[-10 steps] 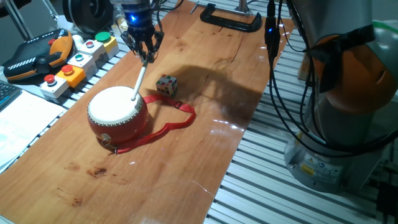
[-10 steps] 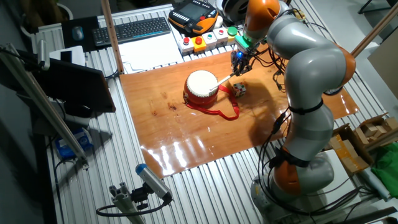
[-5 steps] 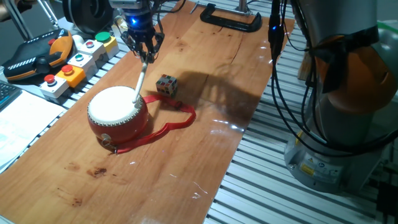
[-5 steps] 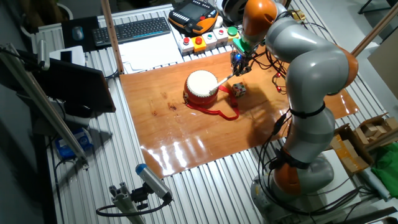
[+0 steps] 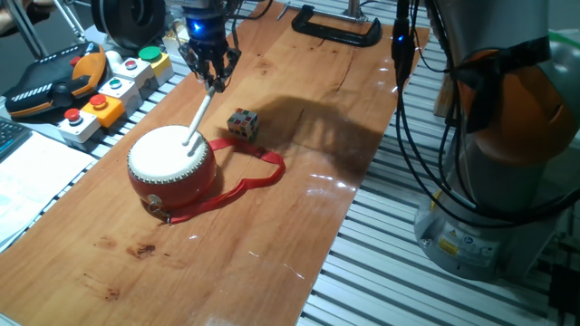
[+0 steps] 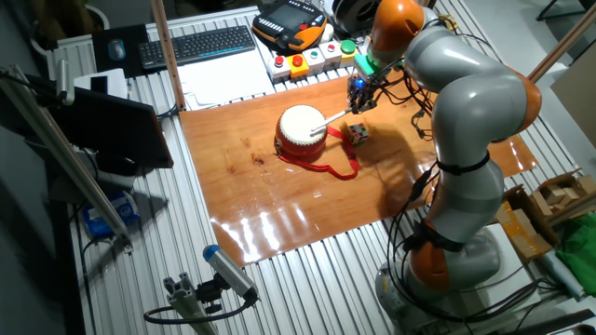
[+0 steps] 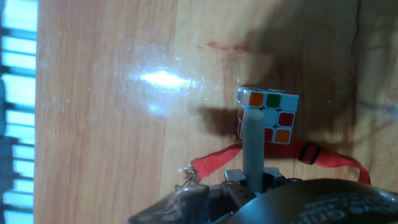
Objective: Play the drum
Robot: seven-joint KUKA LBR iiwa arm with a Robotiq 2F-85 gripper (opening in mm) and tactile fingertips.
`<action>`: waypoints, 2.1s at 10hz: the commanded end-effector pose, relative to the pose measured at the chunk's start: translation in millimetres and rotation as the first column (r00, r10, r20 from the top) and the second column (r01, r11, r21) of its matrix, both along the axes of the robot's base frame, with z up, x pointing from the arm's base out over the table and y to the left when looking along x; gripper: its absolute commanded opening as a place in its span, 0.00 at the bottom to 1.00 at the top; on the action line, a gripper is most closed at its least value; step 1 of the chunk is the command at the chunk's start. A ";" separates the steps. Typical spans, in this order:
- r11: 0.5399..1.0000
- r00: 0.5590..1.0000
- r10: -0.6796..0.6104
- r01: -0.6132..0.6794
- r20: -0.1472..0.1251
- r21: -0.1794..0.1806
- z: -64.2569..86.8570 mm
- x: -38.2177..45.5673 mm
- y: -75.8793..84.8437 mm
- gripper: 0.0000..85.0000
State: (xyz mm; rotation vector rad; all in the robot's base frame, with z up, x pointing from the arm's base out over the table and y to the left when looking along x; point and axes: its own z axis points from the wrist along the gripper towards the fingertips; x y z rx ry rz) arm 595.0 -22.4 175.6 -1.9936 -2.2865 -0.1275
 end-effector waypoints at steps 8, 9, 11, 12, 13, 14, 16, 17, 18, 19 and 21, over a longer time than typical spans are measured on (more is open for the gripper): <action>0.989 0.989 -0.148 0.148 -0.008 -0.001 8.0 10.5 8.5 0.01; 0.989 0.989 -0.149 0.149 -0.013 -0.002 9.1 11.1 8.7 0.01; 0.989 0.989 -0.146 0.146 -0.002 0.003 7.0 12.2 9.0 0.01; 0.989 0.989 -0.145 0.145 0.005 0.003 6.5 13.2 9.9 0.01; 0.989 0.989 -0.147 0.147 0.008 0.001 4.3 15.6 11.9 0.01; 0.989 0.989 -0.147 0.147 0.013 -0.002 1.0 17.5 13.2 0.01; 0.990 0.989 -0.142 0.143 0.026 -0.011 -3.1 20.2 14.6 0.01; 0.991 0.991 -0.129 0.130 0.036 -0.033 -1.8 20.9 14.1 0.01; 0.991 0.992 -0.120 0.122 0.046 -0.051 0.1 21.9 13.0 0.01; 0.991 0.993 -0.109 0.112 0.056 -0.067 0.9 22.2 12.2 0.01; 0.990 0.991 -0.095 0.105 0.095 -0.099 1.9 22.1 11.1 0.01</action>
